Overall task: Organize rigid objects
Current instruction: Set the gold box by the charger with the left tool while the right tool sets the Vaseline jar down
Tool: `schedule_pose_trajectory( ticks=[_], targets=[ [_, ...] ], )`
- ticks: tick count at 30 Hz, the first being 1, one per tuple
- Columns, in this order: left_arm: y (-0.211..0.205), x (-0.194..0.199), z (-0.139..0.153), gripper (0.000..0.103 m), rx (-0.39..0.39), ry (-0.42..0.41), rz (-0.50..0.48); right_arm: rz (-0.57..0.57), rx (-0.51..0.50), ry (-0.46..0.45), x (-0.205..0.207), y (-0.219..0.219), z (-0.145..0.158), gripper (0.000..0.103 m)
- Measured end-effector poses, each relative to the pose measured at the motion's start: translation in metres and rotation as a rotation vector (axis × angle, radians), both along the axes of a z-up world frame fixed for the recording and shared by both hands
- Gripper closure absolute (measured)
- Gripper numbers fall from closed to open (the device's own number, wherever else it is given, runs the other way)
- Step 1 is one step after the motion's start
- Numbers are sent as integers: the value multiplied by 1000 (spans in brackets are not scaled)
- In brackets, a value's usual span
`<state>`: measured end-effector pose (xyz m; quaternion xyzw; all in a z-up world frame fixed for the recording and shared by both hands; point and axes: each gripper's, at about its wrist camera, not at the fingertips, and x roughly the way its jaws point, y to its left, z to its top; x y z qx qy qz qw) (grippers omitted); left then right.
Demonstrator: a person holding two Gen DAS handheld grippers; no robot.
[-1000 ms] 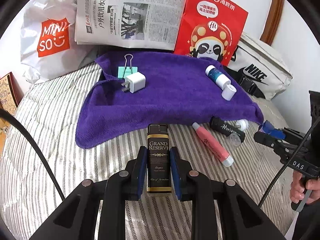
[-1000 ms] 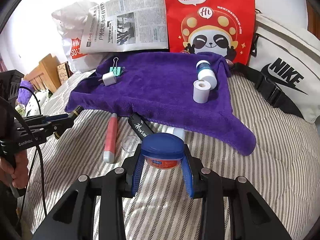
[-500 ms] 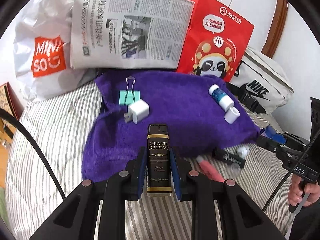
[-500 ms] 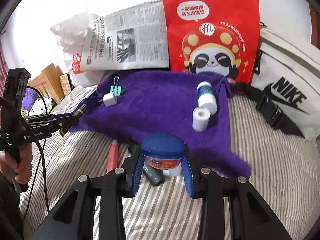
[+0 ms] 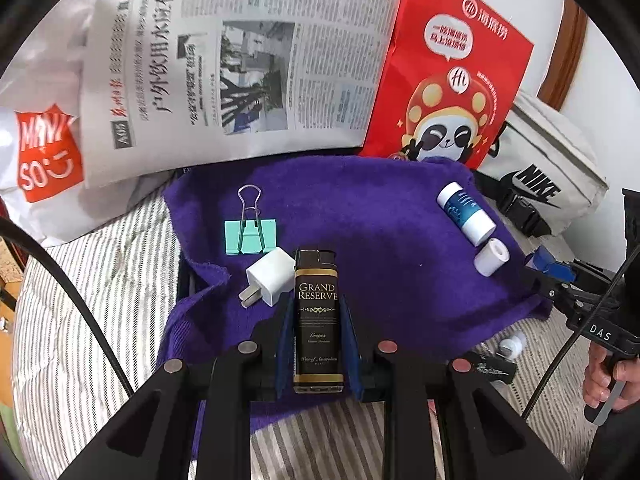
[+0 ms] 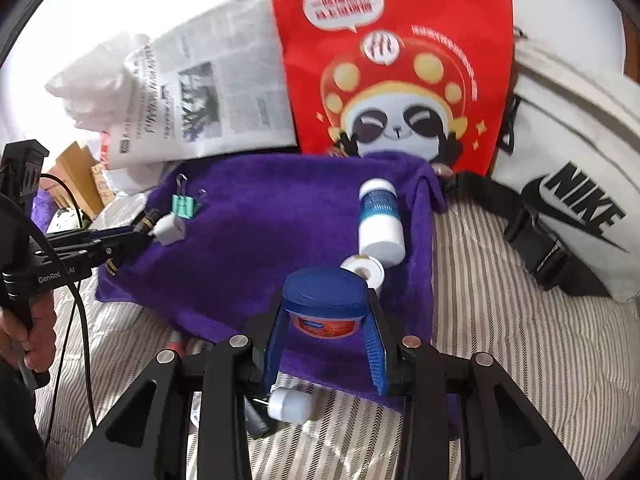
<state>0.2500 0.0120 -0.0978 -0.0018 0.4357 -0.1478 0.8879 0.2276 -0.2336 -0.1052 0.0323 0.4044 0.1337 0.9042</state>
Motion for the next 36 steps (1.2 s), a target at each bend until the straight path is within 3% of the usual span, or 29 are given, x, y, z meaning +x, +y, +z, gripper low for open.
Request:
schedule_pose_trajectory(
  ticks=[13,27,30,32,36],
  targets=[
    [-5,28,-25,81,-9,72,-30,-15,-37,93,23,6,-26,67],
    [-19,24,-35,80,112,73,-35,9,-66,123,34,15,-31,67],
    [-23,24,-36,64,77,76,-54,15,-64,123,34,15,-31,67],
    [-28,22,-37,48,69,80,-68,21,-59,124,34,15,-30,67],
    [-39,21,-37,46,104,96,-42,40,-17,146,31,8,-26,60]
  ],
)
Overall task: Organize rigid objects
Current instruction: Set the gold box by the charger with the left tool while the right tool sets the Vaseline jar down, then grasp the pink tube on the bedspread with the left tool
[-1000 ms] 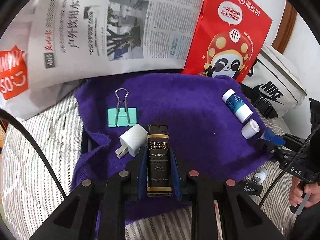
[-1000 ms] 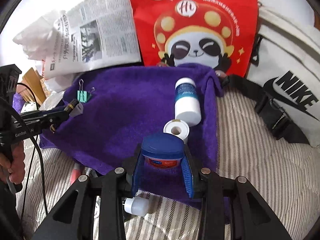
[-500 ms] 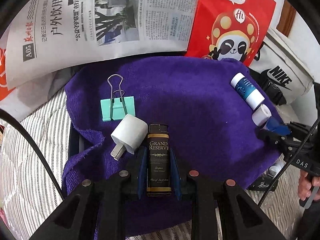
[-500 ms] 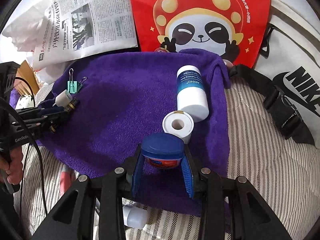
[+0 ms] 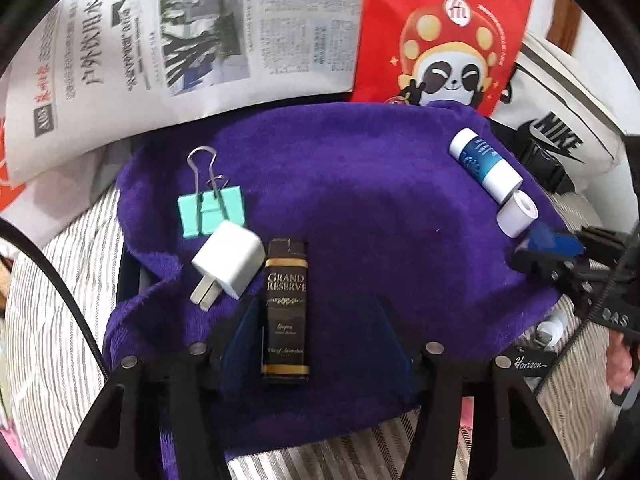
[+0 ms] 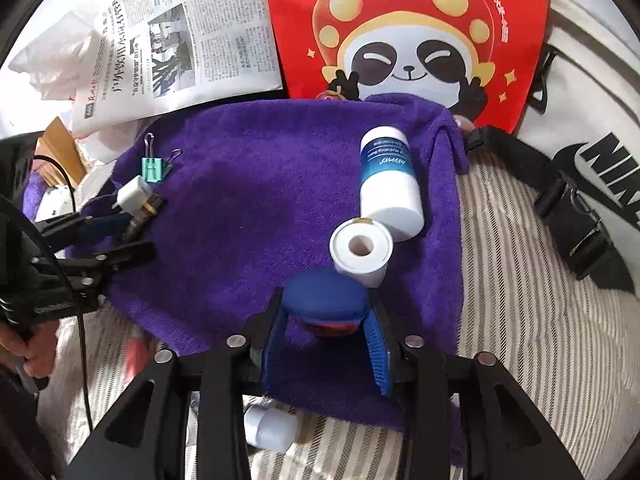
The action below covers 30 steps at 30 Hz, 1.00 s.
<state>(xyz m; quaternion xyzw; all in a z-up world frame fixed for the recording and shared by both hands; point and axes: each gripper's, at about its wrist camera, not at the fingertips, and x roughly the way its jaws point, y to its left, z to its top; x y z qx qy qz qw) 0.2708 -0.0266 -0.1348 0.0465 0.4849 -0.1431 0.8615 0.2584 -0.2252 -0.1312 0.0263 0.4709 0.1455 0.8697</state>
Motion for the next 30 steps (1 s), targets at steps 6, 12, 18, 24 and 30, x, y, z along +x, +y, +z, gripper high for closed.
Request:
schedule_pose_trajectory(
  ticks=[6,12,18,24,30],
  targets=[
    [9,-12,9,46,-41,23,38,-20,-12,-32,-19,-5,14,42],
    [18,-42,29,46,-76,-12,59,-38,15,-71,-46,-18,28,41],
    [7,-69,33,46,-99,-15,51,-60,0,-84,-78,-33,30,40],
    [-19,-82,18,46,-109,41,30,-112,14,-60,-108,-55,22,40],
    [-39,-79,2,46,-132,102,49,-147,40,-56,-135,-74,21,40]
  ],
)
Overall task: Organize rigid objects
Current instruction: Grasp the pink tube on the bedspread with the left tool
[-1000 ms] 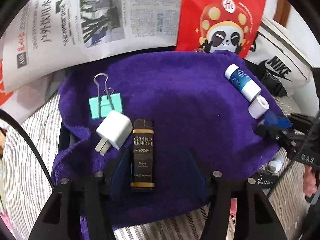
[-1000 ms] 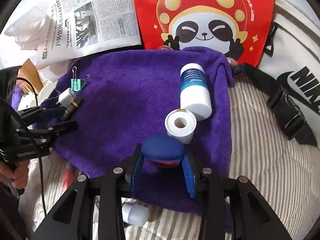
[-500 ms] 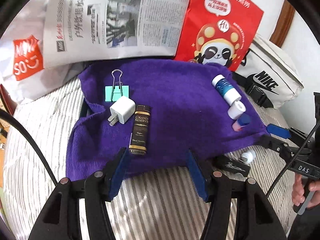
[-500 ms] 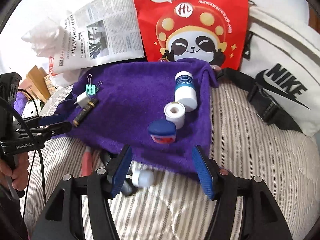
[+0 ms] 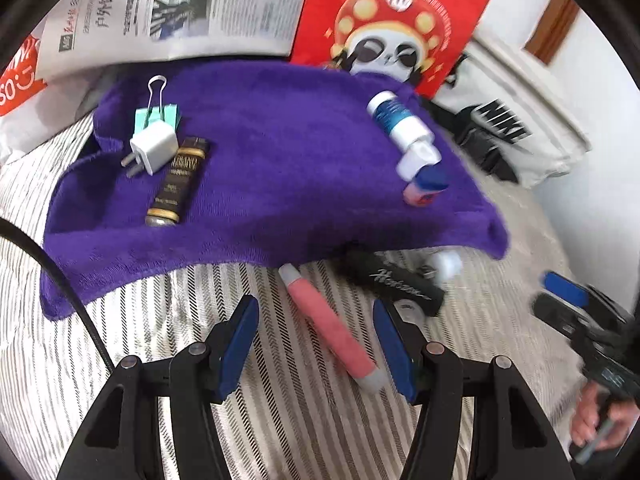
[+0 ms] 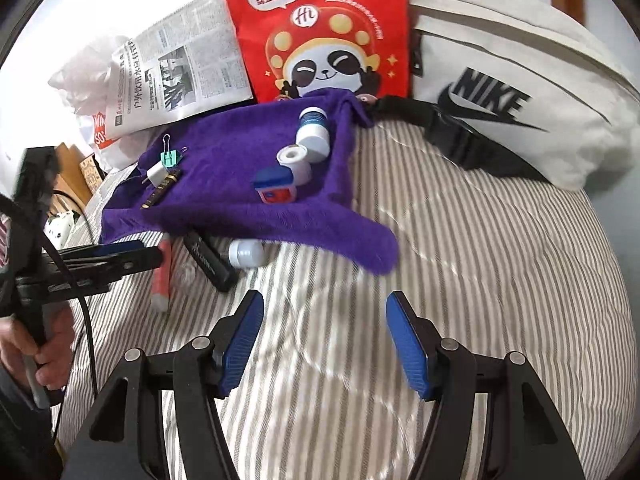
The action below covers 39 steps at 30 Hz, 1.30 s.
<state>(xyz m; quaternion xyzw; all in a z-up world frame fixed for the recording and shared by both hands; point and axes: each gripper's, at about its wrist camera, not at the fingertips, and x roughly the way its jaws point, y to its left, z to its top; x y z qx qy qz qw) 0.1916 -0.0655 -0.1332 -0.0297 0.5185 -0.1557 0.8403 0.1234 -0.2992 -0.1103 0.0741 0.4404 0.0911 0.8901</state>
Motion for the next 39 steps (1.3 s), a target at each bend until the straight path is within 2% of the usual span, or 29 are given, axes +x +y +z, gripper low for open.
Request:
schedule_pose_trajectory(
  ticks=[4,7,10,15,16,18,19,20,26,31,34,39],
  targets=[
    [-8,-4,-5,46,66,-16,-8,-9,10,2,-9,-8,-2,40],
    [-13,-13,-6,44,177,-36,-41,-14,20,5,-13,-13,-6,40],
    [-13,-22,-7,44,236,-40,-62,-17,36,11,-16,-15,-10,40],
    [-9,-26,-5,45,224,-51,-53,-12,55,27,-14,-15,-17,40],
    [-10,-27,-5,51,221,-56,-59,-10,56,32,-14,-14,-19,40],
    [-12,-30,-2,72,217,-71,-81,-8,56,37,-14,-13,-21,40],
    [-13,-32,-2,88,209,-74,-92,-6,57,39,-15,-12,-22,40],
    [-14,-33,-1,91,207,-74,-98,-5,58,41,-15,-12,-24,40],
    [-9,-31,0,90,184,-72,-108,3,54,63,-16,-9,-30,40],
    [-14,-31,-1,91,213,-112,-126,13,49,62,-13,-1,-29,40],
    [-2,-30,0,91,185,-97,-101,26,47,49,-9,8,-27,40],
    [33,-37,0,90,211,-116,-38,65,15,8,0,30,-25,40]
  ],
)
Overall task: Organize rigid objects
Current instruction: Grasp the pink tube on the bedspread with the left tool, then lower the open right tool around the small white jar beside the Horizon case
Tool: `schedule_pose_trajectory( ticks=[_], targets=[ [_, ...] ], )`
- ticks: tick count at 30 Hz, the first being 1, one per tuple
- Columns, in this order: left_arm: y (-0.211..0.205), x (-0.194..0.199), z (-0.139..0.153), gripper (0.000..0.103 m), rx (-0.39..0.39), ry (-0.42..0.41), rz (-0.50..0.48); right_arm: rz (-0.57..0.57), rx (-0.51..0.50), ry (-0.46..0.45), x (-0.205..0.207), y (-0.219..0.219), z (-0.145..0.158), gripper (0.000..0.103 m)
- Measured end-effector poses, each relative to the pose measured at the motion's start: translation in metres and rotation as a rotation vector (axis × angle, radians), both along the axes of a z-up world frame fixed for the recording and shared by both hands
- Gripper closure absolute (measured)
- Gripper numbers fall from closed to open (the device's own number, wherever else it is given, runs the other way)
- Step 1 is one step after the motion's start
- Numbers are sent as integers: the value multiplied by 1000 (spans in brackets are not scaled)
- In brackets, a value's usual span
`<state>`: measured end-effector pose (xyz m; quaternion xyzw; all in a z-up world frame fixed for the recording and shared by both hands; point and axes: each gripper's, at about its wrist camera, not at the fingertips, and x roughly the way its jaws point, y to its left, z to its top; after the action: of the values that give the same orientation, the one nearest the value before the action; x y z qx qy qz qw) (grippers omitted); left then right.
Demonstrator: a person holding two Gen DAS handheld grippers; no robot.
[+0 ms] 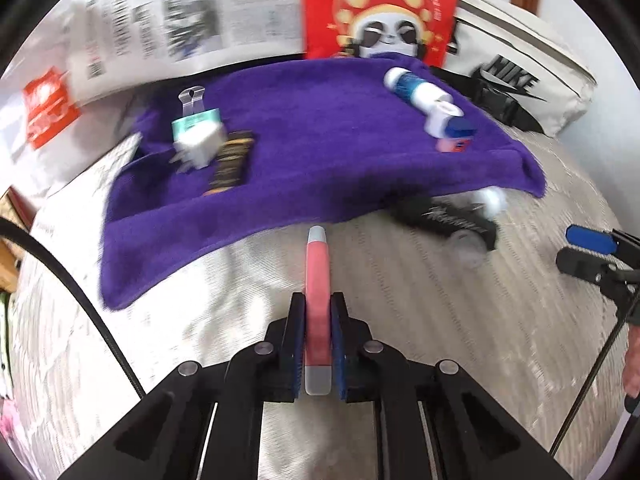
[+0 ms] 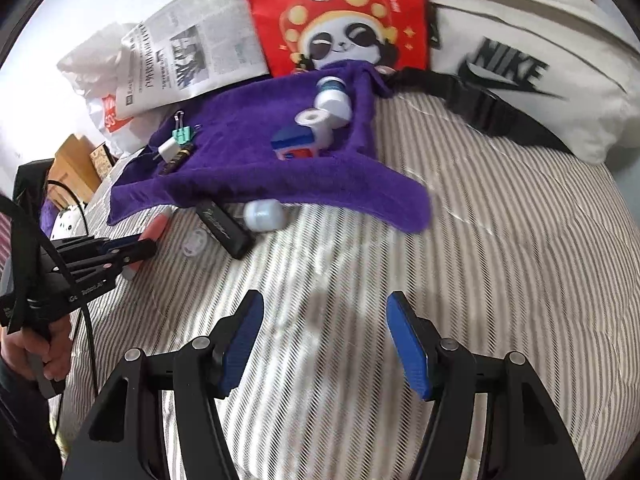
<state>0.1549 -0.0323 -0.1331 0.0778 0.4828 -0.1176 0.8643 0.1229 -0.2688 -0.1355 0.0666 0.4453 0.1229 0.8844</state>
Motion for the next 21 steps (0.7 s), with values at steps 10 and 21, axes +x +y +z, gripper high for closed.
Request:
schedule_pose_trajectory(
  ticks=[10,21],
  targets=[
    [28,-9,-6,88,16,-125,67,60,-102,-126,16,44,17,40],
    [49,-7,-7,88,-146,-89,83,58,-122,-76,48,57,-1,54]
  ],
)
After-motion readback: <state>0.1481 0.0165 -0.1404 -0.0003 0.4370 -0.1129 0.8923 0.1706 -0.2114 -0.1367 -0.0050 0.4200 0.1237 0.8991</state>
